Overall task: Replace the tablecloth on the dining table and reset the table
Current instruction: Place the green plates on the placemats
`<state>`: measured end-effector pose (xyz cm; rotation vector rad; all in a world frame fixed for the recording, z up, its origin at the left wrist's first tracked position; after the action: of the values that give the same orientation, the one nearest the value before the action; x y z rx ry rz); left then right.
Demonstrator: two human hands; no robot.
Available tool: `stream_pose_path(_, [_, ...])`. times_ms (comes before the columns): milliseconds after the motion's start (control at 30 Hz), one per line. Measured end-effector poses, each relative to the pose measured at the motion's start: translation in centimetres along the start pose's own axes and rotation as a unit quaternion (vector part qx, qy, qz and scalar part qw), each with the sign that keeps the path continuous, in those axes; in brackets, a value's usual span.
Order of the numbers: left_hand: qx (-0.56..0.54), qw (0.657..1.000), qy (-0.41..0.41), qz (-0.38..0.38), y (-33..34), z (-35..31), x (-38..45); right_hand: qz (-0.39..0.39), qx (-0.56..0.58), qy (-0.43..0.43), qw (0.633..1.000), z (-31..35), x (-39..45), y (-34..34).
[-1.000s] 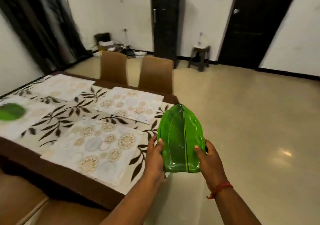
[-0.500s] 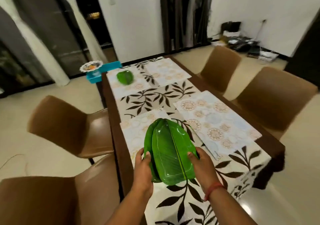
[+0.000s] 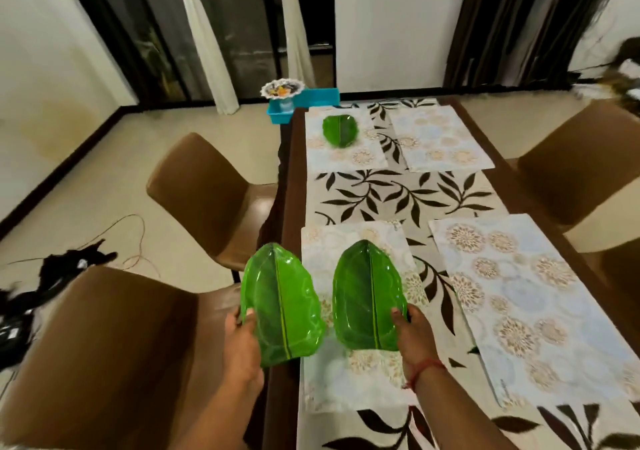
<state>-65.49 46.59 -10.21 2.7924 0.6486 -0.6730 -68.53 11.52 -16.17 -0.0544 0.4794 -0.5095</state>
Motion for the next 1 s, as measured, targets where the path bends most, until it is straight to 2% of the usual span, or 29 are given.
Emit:
stream_pose_path(133, [-0.009, 0.997, 0.011, -0.074, -2.7, -0.8, -0.7, 0.041, -0.055, 0.028, 0.997, -1.4, 3.3, 1.5])
stream_pose_path(400, [-0.029, 0.982, 0.027, -0.182, -4.2, -1.1, -8.3, 0.098, -0.182, 0.035, 0.978, -3.7, 6.3, 2.5])
stream_pose_path(600, [-0.048, 0.98, 0.037, -0.191, -1.3, 1.3, -10.5, 0.11, -0.296, 0.01, 0.949, -3.0, 6.3, 1.4])
stream_pose_path(700, [-0.061, 0.983, 0.037, -0.167, 0.7, 2.3, -11.4, 0.093, -0.358, -0.046, 0.928, -1.3, 5.1, -0.3])
stream_pose_path(800, [-0.061, 0.99, 0.029, -0.123, 2.9, 3.2, -11.3, 0.17, -0.244, -0.084, 0.951, 1.0, 3.1, 0.0])
stream_pose_path(900, [-0.029, 0.997, 0.031, -0.06, 5.4, 3.7, -11.1, 0.257, -0.092, -0.027, 0.962, 2.5, 0.0, 0.3])
stream_pose_path(933, [-0.021, 0.998, 0.039, -0.042, 6.3, 3.9, -11.0, 0.265, -0.061, -0.025, 0.962, 3.1, -0.8, 0.2])
stream_pose_path(1000, [-0.009, 0.999, 0.04, -0.005, 8.2, 4.8, -11.0, 0.242, -0.063, -0.073, 0.966, 4.6, -2.0, -1.2])
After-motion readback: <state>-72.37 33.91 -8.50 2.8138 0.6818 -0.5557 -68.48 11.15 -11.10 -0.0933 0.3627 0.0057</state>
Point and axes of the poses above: each hand's wrist, its own x-axis towards the middle knuckle, its own y-axis out of the palm, z = x × y, the point moved 10 cm from there along x, towards the middle knuckle, and after that the axes turned 1 degree about x, right-handed, at the moved point
